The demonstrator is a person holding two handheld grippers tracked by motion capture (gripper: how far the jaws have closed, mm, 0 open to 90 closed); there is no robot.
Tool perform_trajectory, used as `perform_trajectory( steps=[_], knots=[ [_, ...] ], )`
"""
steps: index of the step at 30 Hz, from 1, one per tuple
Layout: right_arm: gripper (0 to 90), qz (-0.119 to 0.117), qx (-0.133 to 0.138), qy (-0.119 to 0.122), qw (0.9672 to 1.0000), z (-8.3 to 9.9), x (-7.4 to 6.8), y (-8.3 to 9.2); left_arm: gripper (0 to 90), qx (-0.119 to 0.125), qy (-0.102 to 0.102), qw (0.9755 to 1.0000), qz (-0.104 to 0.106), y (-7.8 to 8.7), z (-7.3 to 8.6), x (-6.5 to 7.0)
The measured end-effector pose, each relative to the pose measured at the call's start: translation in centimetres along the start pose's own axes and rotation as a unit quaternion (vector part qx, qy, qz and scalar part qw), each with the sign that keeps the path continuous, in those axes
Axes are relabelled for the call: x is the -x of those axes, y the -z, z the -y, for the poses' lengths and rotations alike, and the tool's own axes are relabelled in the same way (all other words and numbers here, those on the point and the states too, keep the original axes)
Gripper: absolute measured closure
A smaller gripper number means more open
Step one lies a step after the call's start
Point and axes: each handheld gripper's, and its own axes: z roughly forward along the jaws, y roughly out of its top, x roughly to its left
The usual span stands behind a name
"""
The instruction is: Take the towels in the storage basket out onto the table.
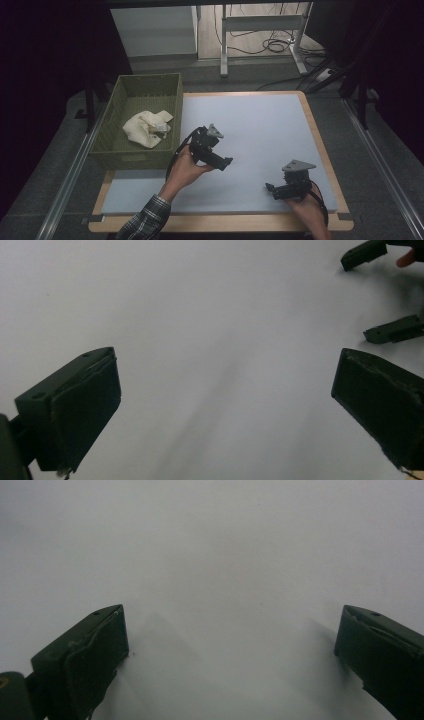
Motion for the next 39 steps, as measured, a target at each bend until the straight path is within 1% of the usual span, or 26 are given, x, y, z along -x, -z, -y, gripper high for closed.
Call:
perform_trajectory(
  steps=[2, 4, 6, 7, 9, 10, 11, 14, 15, 16, 17, 18, 19, 21, 23, 24, 25, 27, 28, 30, 31, 33, 35, 37, 38, 39],
  knots=[
    [0.8, -0.001, 0.000, 0.000, 1.0000, 0.0, 0.0, 0.0, 0.0, -0.001, 0.001, 1.0000, 0.000, 0.1, -0.1, -0.2],
    [0.8, 0.000, 0.000, 0.000, 1.0000, 0.0, 0.0, 0.0, 0.0, 0.000, 0.006, 1.0000, -0.007, 0.4, -0.4, -0.7],
    [0.8, 0.000, 0.001, 0.000, 1.0000, 0.0, 0.0, 0.0, 0.0, -0.004, 0.007, 0.9998, -0.016, 0.8, -0.6, -1.4],
    [0.8, -0.001, 0.001, -0.001, 1.0000, 0.0, 0.0, 0.0, 0.0, -0.003, 0.015, 0.9997, -0.020, 1.2, -0.8, -2.1],
    [0.8, 0.000, 0.001, 0.000, 1.0000, 0.0, 0.0, 0.0, 0.0, -0.005, 0.014, 0.9995, -0.027, 1.6, -0.9, -2.7],
    [0.7, 0.000, 0.001, 0.000, 1.0000, 0.0, 0.0, 0.0, 0.0, -0.004, 0.018, 0.9994, -0.030, 1.9, -1.0, -3.1],
    [0.7, 0.000, 0.001, 0.000, 1.0000, 0.0, 0.0, 0.0, 0.0, -0.004, 0.018, 0.9994, -0.030, 1.9, -1.0, -3.1],
    [0.7, 0.000, 0.001, -0.001, 1.0000, 0.0, 0.0, 0.0, 0.0, -0.007, 0.025, 0.9989, -0.039, 2.4, -1.0, -4.3],
    [0.7, 0.000, 0.001, -0.001, 1.0000, 0.0, 0.0, 0.0, 0.0, -0.009, 0.029, 0.9985, -0.046, 2.7, -1.1, -5.0],
    [0.7, 0.000, 0.001, -0.001, 1.0000, 0.0, 0.0, 0.0, 0.0, -0.010, 0.031, 0.9982, -0.051, 2.9, -1.0, -5.4],
    [0.7, 0.000, 0.001, -0.001, 1.0000, 0.0, 0.0, 0.0, 0.0, -0.010, 0.031, 0.9982, -0.051, 2.9, -1.0, -5.4],
    [0.8, -0.001, 0.001, -0.001, 1.0000, 0.0, 0.0, 0.0, 0.0, -0.012, 0.034, 0.9977, -0.058, 3.2, -1.0, -6.2],
    [0.8, -0.001, 0.001, -0.001, 1.0000, 0.0, 0.0, 0.0, 0.0, -0.013, 0.034, 0.9975, -0.060, 3.4, -1.0, -6.5],
    [0.7, -0.001, 0.001, -0.001, 1.0000, 0.0, 0.0, 0.0, 0.0, -0.010, 0.040, 0.9967, -0.070, 3.9, -1.0, -7.3],
    [0.7, -0.001, 0.001, -0.001, 1.0000, 0.0, 0.0, 0.0, 0.0, -0.003, 0.047, 0.9962, -0.073, 4.4, -0.9, -7.9],
    [0.7, -0.001, 0.001, -0.001, 1.0000, 0.0, 0.0, 0.0, 0.0, -0.003, 0.047, 0.9962, -0.073, 4.4, -0.9, -7.9],
    [0.8, -0.001, 0.001, -0.001, 1.0000, 0.0, 0.0, 0.0, 0.0, -0.003, 0.050, 0.9958, -0.077, 4.9, -0.9, -8.5],
    [0.8, 0.000, 0.001, -0.001, 1.0000, 0.0, 0.0, 0.0, 0.0, -0.001, 0.053, 0.9949, -0.086, 5.4, -0.8, -9.1],
    [0.7, -0.001, 0.001, -0.001, 1.0000, 0.0, 0.0, 0.0, 0.0, -0.001, 0.053, 0.9949, -0.086, 5.4, -0.8, -9.1],
    [0.7, 0.000, 0.001, -0.001, 1.0000, 0.0, 0.0, 0.0, 0.0, 0.000, 0.062, 0.9936, -0.095, 6.2, -0.6, -10.1],
    [0.7, 0.000, 0.001, -0.001, 1.0000, 0.0, 0.0, 0.0, 0.0, 0.000, 0.062, 0.9936, -0.095, 6.2, -0.6, -10.1],
    [0.7, -0.001, 0.001, -0.001, 1.0000, 0.0, 0.0, 0.0, 0.0, 0.002, 0.070, 0.9927, -0.099, 6.6, -0.4, -10.9],
    [0.8, -0.001, 0.001, -0.001, 1.0000, 0.0, 0.0, 0.0, 0.0, 0.005, 0.080, 0.9910, -0.107, 7.1, 0.1, -12.0],
    [0.7, 0.000, 0.001, -0.001, 1.0000, 0.0, 0.0, 0.0, 0.0, 0.006, 0.082, 0.9906, -0.109, 7.3, 0.2, -12.3],
    [0.7, 0.000, 0.001, -0.001, 1.0000, 0.0, 0.0, 0.0, 0.0, 0.007, 0.088, 0.9896, -0.113, 7.5, 0.5, -13.0],
    [0.7, 0.000, 0.001, -0.001, 1.0000, 0.0, 0.0, 0.0, 0.0, 0.008, 0.090, 0.9891, -0.116, 7.6, 0.6, -13.3]
  ],
)
